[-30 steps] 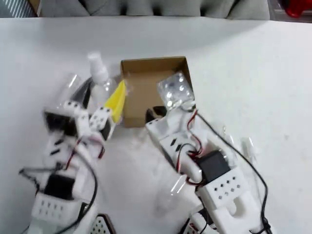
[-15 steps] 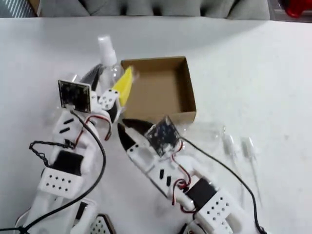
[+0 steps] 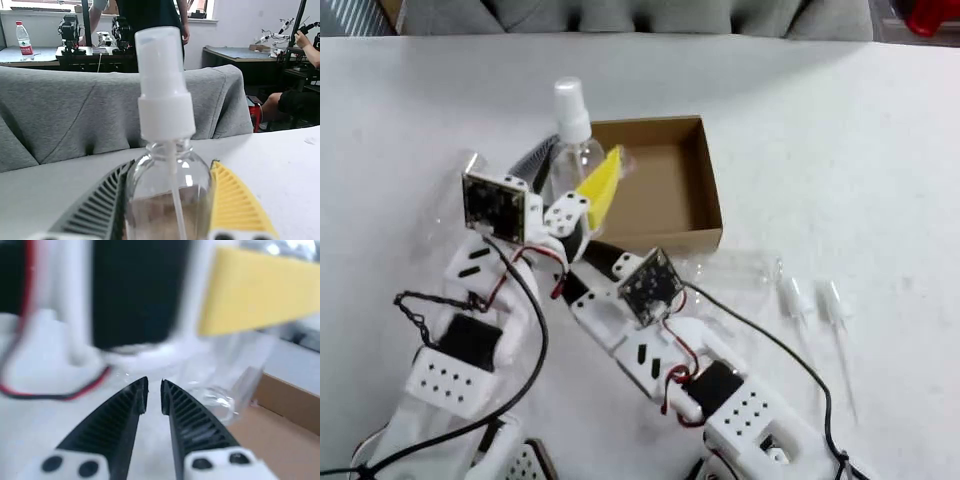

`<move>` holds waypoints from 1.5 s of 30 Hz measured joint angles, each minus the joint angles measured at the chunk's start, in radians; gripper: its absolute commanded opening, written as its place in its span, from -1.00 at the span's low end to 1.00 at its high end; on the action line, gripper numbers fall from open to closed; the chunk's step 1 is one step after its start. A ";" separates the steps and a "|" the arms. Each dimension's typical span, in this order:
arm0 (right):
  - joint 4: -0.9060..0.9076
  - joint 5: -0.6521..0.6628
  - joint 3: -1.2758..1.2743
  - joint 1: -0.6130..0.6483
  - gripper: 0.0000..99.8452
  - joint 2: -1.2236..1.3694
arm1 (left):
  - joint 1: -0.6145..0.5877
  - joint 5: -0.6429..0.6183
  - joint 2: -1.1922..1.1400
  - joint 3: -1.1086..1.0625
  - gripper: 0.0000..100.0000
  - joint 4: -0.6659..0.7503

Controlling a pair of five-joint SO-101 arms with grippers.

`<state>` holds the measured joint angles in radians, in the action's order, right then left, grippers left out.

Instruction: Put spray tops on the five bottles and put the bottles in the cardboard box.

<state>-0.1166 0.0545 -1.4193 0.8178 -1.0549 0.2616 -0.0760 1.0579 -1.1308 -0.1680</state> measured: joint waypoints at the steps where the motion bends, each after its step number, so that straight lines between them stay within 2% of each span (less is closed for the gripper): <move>1: -0.009 -0.002 -0.002 -0.003 -0.97 0.012 | 0.000 0.000 0.014 -0.002 -0.96 -0.017; 9: -0.029 0.000 -0.020 -0.083 -0.97 0.029 | 0.000 -0.005 0.038 -0.038 -0.96 -0.051; 20: -0.026 0.014 -0.094 -0.133 -0.97 0.029 | 0.000 0.000 0.038 -0.110 -0.96 0.052; 24: 0.054 0.061 -0.094 -0.207 -0.97 0.029 | 0.000 0.000 0.038 -0.110 -0.96 0.078; 30: 0.229 0.049 -0.029 -0.356 -0.96 0.031 | 0.002 0.000 0.029 -0.046 -0.96 0.081; 33: 0.293 0.041 0.008 -0.419 -0.96 0.035 | -0.018 0.000 -0.044 0.049 -0.96 0.081; 40: 0.305 0.040 0.035 -0.563 -0.96 0.040 | -0.094 0.000 -0.379 0.296 -0.96 0.095; 45: 0.333 0.037 0.035 -0.562 -0.96 0.040 | -0.101 0.000 -0.644 0.353 -0.96 0.287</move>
<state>0.2163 0.0913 -1.3840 0.2562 -1.0150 0.1603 -0.0760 0.4135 -0.7779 0.1189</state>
